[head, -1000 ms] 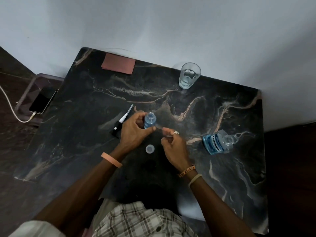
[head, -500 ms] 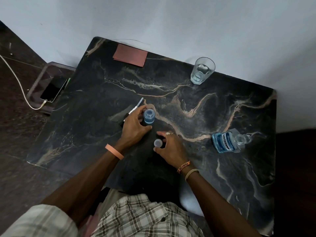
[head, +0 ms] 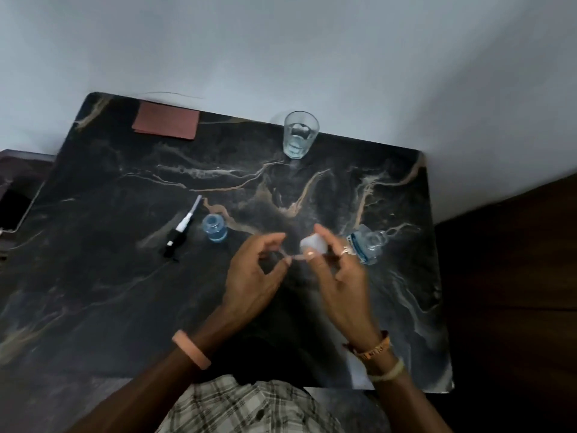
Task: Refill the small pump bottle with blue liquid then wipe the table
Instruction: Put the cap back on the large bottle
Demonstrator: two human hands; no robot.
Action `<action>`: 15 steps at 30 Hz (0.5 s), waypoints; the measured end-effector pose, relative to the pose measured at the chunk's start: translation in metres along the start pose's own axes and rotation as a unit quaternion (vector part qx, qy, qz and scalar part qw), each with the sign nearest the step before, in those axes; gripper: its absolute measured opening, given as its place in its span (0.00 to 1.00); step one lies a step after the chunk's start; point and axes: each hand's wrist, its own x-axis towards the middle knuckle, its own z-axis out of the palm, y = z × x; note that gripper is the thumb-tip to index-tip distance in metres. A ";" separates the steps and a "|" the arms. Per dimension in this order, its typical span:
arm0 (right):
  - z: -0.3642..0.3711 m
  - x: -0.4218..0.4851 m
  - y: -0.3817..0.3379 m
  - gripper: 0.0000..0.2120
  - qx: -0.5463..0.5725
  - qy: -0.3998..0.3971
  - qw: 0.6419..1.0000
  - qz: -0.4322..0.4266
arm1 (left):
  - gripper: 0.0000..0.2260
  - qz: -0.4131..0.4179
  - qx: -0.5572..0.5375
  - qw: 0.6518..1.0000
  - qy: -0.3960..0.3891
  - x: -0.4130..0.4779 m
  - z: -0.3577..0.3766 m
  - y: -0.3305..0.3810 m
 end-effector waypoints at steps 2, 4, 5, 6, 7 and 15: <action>-0.037 0.005 -0.012 0.20 -0.058 0.082 0.994 -0.050 | 0.25 0.029 0.007 0.998 -0.059 0.015 0.029 0.024; -0.066 0.014 -0.017 0.20 -0.103 0.126 0.985 -0.063 | 0.32 0.052 0.032 0.993 -0.104 0.029 0.059 0.045; -0.079 0.018 -0.018 0.20 -0.126 0.135 0.981 -0.058 | 0.36 0.059 0.048 0.990 -0.121 0.035 0.073 0.054; -0.090 0.022 -0.017 0.20 -0.150 0.135 0.978 -0.048 | 0.39 0.066 0.061 0.987 -0.130 0.041 0.085 0.062; -0.098 0.026 -0.015 0.19 -0.176 0.128 0.975 -0.042 | 0.40 0.076 0.070 0.985 -0.135 0.046 0.096 0.068; -0.114 0.038 0.000 0.19 -0.274 -0.008 0.960 -0.060 | 0.31 0.068 0.152 0.972 -0.166 0.063 0.134 0.061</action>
